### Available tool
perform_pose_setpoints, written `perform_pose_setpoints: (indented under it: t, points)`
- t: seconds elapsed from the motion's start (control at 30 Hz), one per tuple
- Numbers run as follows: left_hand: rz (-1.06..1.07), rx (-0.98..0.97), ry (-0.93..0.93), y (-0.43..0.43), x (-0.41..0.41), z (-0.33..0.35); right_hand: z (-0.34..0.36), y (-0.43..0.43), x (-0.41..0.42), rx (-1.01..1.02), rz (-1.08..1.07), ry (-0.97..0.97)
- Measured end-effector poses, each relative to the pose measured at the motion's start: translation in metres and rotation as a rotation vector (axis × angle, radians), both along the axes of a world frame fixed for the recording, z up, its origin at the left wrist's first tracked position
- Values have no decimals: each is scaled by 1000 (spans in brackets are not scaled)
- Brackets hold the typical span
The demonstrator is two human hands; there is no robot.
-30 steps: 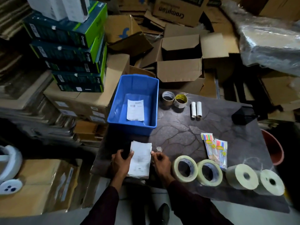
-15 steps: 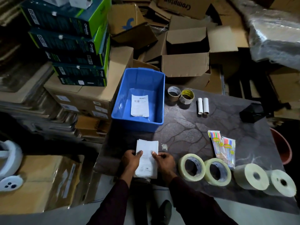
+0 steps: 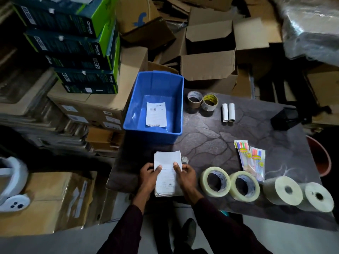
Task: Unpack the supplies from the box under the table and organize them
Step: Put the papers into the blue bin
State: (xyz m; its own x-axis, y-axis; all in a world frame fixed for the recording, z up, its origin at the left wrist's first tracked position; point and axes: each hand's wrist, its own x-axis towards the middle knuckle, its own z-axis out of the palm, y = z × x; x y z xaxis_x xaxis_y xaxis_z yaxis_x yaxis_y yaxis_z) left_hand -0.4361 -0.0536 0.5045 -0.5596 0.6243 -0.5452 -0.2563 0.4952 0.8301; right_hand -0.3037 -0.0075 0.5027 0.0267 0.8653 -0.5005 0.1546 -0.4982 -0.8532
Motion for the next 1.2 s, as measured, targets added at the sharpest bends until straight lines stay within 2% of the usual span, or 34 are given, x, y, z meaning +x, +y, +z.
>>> perform_pose_setpoints:
  t: [0.23, 0.53, 0.7, 0.87, 1.2]
  points:
    - [98, 121, -4, -3, 36, 46, 45, -5, 29, 182, -14, 3]
    - [92, 300, 208, 42, 48, 147, 129, 37, 38, 365, 11, 37]
    - [114, 372, 289, 70, 28, 174, 161, 67, 21, 477, 42, 65]
    - [141, 374, 388, 96, -7, 179, 167, 91, -11, 446, 31, 86]
    - [62, 277, 428, 162, -111, 177, 152, 159, -108, 381, 23, -25]
